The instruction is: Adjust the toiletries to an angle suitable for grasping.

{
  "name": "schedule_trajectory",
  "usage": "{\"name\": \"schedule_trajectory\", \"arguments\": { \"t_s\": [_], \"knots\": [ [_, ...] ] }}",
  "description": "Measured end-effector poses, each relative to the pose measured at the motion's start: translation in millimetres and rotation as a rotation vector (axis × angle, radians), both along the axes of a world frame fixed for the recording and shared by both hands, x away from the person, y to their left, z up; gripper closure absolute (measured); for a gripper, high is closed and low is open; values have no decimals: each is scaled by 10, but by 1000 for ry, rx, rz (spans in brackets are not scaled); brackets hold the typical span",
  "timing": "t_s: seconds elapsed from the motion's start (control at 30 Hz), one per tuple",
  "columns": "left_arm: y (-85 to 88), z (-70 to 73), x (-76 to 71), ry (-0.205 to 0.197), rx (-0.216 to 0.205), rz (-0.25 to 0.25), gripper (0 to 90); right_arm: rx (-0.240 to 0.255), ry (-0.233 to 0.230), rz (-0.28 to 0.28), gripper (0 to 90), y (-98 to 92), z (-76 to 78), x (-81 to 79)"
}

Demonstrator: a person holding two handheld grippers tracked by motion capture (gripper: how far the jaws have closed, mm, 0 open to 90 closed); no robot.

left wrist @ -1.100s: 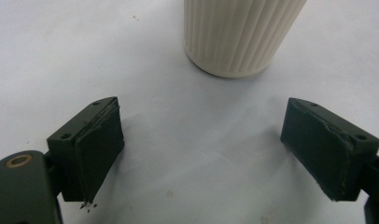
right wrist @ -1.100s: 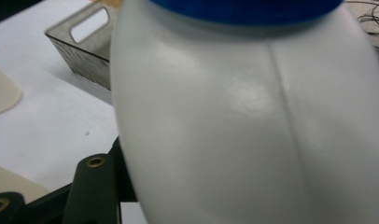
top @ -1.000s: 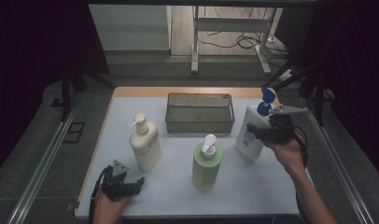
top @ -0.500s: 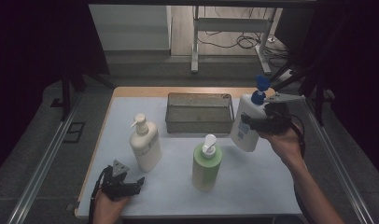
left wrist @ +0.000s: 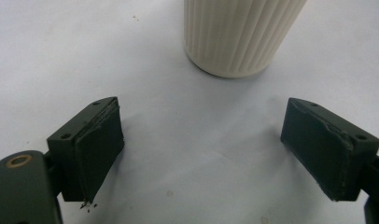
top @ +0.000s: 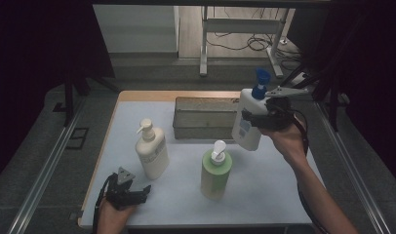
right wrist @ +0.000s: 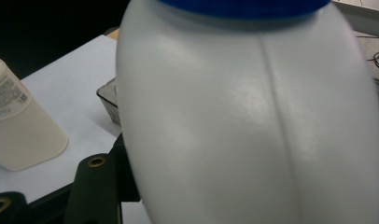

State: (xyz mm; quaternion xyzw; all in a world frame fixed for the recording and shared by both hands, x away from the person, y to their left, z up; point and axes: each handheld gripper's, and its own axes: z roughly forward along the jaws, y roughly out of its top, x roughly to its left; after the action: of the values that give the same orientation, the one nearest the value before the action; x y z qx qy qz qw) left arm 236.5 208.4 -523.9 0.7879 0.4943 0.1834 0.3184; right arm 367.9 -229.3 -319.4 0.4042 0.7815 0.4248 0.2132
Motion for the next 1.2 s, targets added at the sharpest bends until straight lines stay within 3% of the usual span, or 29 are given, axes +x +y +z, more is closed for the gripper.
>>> {"name": "schedule_trajectory", "arguments": {
  "t_s": [0.57, 1.2],
  "knots": [
    [2, 0, 0, 0, 2, -1, 127, 7, -19, 18, 395, 381, 53, 235],
    [1, -1, -1, -2, 3, 0, 127, 14, -38, -6, 396, 737, 20, 545]
  ]
}}
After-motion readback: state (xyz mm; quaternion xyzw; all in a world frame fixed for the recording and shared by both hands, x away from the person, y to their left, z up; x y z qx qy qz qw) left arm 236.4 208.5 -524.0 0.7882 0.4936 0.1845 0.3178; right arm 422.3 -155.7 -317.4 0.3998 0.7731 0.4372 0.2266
